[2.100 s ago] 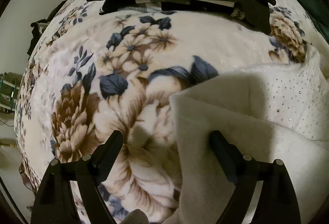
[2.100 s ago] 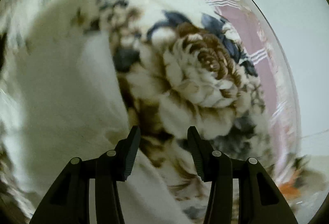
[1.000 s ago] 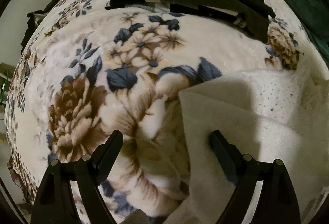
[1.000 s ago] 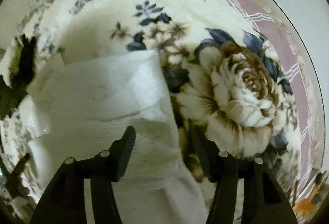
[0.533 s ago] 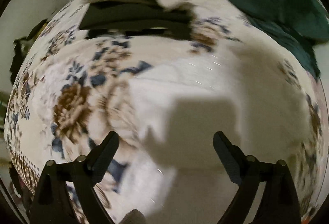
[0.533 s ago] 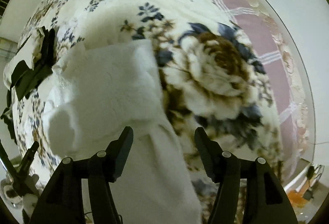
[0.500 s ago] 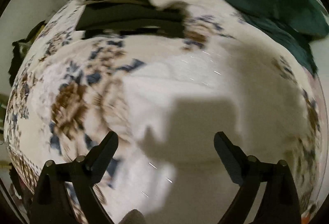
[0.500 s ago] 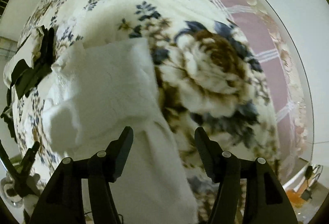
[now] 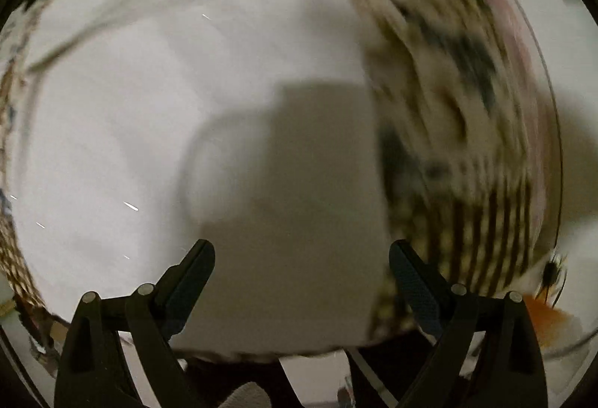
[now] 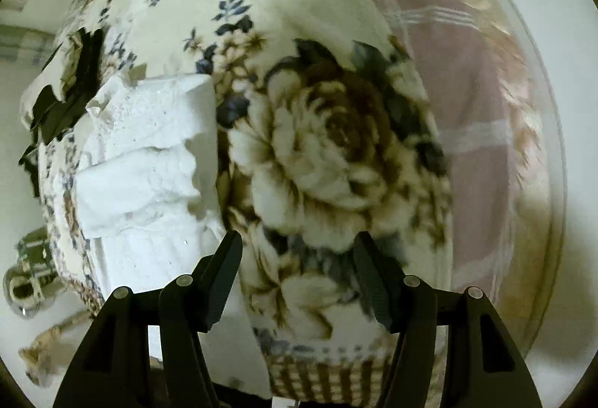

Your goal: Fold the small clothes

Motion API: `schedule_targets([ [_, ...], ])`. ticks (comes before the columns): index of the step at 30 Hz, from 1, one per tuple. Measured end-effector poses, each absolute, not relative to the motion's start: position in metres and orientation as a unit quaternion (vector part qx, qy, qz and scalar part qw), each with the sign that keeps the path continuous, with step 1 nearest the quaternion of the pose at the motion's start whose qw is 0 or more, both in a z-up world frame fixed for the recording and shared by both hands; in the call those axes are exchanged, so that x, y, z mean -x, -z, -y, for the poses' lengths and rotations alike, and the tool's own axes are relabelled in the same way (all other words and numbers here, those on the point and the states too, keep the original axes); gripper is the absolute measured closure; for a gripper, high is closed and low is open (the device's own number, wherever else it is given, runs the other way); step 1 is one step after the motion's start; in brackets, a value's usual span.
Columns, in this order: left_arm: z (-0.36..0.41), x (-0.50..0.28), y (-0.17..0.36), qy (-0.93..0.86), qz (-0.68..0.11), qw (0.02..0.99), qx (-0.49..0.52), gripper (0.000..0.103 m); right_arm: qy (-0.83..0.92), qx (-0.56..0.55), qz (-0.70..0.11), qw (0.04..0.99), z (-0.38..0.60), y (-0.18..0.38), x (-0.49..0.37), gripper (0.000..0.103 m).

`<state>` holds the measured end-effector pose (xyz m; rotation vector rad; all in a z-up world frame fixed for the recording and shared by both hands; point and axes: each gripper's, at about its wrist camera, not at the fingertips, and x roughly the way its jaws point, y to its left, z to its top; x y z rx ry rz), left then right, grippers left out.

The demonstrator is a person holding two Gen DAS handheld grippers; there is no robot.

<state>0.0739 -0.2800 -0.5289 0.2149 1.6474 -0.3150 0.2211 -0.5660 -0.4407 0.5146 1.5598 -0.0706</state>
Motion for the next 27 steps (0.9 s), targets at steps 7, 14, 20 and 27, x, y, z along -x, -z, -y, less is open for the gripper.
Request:
schedule_targets([
  [7, 0.309, -0.054, 0.578, 0.101, -0.729, 0.663, -0.139, 0.025, -0.038, -0.294, -0.683, 0.668, 0.558, 0.492, -0.292, 0.039],
  [14, 0.299, -0.064, 0.560, 0.082, -0.694, 0.706, -0.114, 0.095, -0.081, -0.357, -0.682, 0.633, 0.526, 0.558, -0.364, 0.039],
  [20, 0.255, -0.078, 0.529, 0.069, -0.680, 0.728, -0.056, 0.097, -0.059, -0.344, -0.699, 0.624, 0.502, 0.563, -0.378, 0.094],
  [27, 0.175, -0.092, 0.472, 0.054, -0.652, 0.756, 0.019, 0.097, -0.046, -0.265, -0.701, 0.660, 0.450, 0.491, -0.397, 0.094],
])
